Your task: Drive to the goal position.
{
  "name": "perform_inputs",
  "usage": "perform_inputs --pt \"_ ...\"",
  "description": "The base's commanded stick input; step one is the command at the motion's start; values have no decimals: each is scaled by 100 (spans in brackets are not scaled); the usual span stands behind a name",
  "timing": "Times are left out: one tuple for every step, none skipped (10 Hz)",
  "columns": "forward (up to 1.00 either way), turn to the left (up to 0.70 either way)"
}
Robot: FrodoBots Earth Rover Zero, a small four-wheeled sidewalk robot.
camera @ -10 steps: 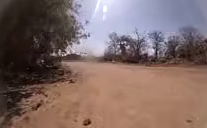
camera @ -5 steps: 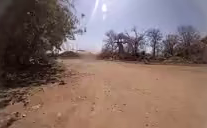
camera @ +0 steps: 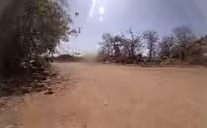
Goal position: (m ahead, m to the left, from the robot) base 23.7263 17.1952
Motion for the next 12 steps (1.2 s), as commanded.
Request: perform_inputs --pt "100 0" --pt "100 0" --pt "100 0" --pt "100 0" --pt "100 0" --pt "100 0" --pt "100 0" --pt "100 0" --pt "100 0" --pt "100 0" --pt "100 0" --pt "100 0"
